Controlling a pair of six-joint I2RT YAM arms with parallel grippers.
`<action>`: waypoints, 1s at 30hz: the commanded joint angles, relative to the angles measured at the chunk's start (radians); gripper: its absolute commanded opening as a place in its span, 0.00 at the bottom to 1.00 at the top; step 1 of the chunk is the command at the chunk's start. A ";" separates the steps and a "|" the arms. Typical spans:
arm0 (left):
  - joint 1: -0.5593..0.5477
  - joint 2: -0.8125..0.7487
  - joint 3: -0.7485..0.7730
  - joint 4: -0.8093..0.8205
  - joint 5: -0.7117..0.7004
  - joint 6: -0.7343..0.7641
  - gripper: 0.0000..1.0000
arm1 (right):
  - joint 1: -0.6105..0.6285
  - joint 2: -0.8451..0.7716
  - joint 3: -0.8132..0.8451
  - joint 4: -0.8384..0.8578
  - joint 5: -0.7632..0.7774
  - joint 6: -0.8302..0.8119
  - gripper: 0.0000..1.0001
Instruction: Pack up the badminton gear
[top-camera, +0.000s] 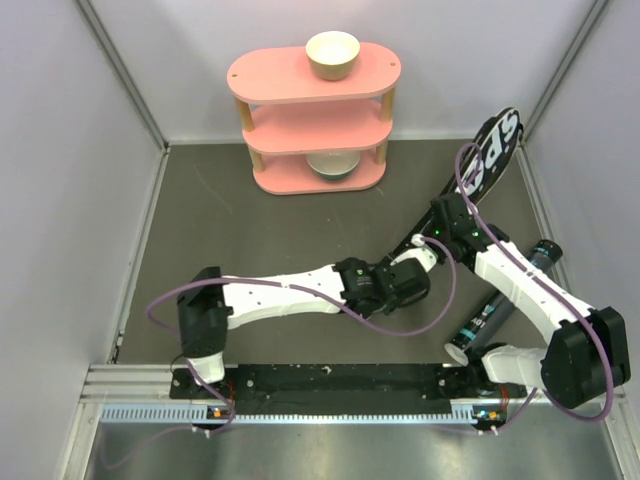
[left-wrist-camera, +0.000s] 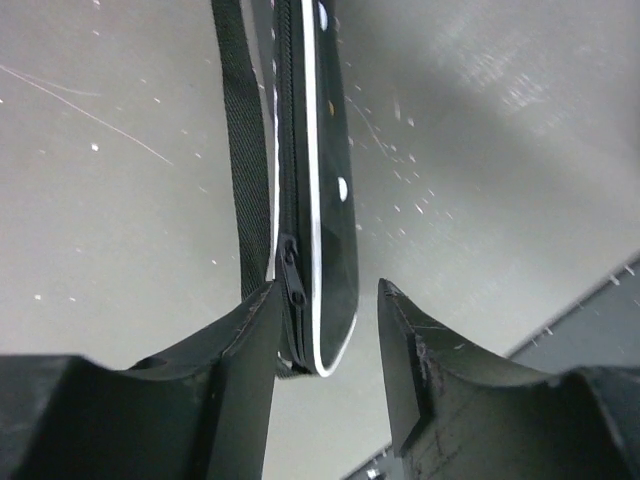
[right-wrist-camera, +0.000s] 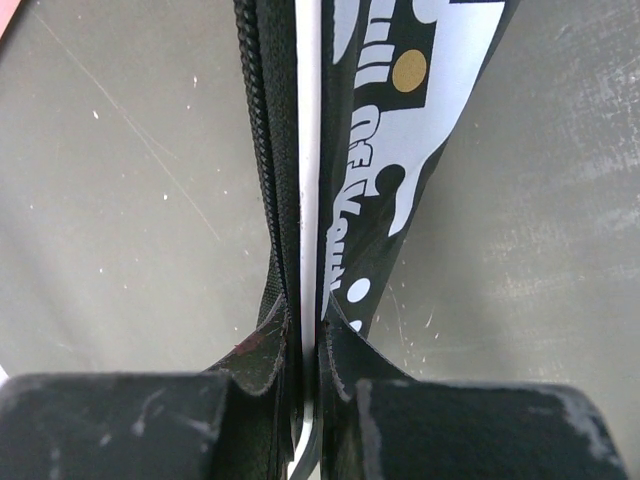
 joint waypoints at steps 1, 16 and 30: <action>0.036 -0.193 -0.064 0.104 0.198 -0.043 0.49 | -0.003 -0.021 0.042 0.078 -0.057 -0.046 0.00; 0.349 -0.298 -0.322 0.352 0.860 -0.077 0.28 | -0.003 -0.060 -0.003 0.161 -0.131 -0.105 0.00; 0.360 -0.311 -0.299 0.326 0.782 -0.054 0.28 | -0.002 -0.064 -0.003 0.167 -0.143 -0.125 0.00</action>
